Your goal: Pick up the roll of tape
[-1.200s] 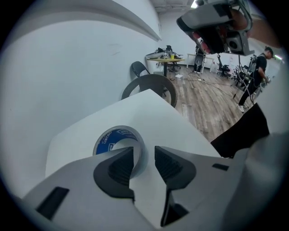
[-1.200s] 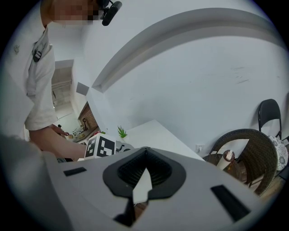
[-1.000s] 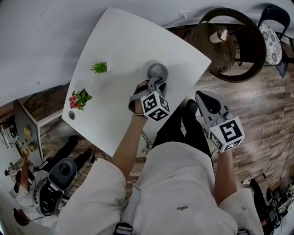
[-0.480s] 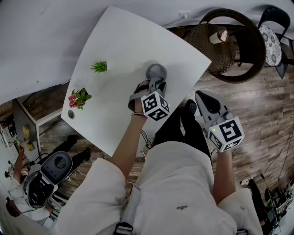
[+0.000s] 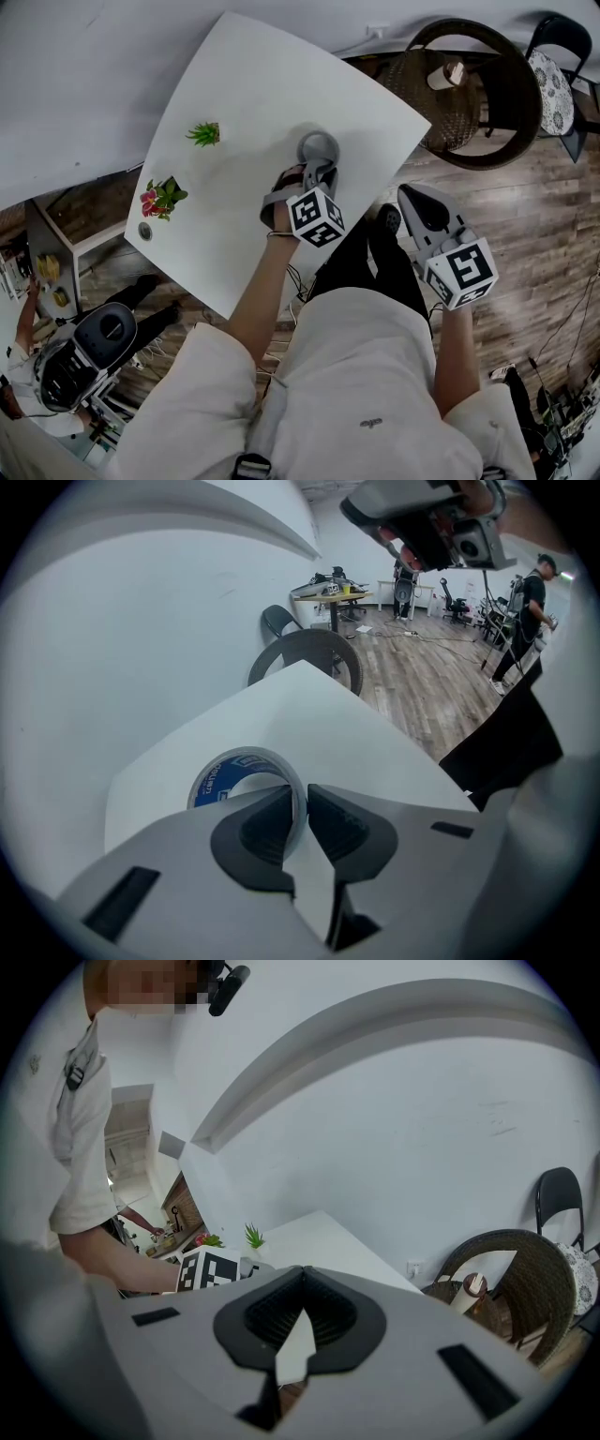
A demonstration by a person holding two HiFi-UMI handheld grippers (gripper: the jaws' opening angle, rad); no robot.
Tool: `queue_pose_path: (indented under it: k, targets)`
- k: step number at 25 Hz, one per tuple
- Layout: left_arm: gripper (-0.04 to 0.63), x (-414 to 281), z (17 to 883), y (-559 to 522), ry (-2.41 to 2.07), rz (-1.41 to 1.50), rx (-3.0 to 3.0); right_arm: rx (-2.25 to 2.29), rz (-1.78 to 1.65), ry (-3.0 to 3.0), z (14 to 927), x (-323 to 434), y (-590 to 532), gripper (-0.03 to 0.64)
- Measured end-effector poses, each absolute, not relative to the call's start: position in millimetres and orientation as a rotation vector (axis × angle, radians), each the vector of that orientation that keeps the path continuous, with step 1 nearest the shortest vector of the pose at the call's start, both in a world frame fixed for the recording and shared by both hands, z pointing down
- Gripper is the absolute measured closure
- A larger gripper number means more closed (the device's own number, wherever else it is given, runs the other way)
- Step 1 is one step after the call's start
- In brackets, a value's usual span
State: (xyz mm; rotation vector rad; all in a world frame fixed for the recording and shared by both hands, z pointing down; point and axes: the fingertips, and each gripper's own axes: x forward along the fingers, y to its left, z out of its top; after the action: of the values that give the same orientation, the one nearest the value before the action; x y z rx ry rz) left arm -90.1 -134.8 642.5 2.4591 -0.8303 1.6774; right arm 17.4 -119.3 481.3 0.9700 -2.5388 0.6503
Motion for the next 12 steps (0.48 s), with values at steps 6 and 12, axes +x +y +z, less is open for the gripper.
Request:
queue_pose_path:
  k: [6, 12]
  targets:
    - [0.532, -88.6, 630.9, -131.9, -0.867, 1.657, 2.454, 0.963, 0.633, -2.559, 473.6, 19.2, -118.4, 0.609]
    - [0.534, -91.0, 619.7, -128.1, -0.913, 1.635, 2.447, 0.94, 0.608, -2.588, 466.9, 15.2, -118.0, 0.609]
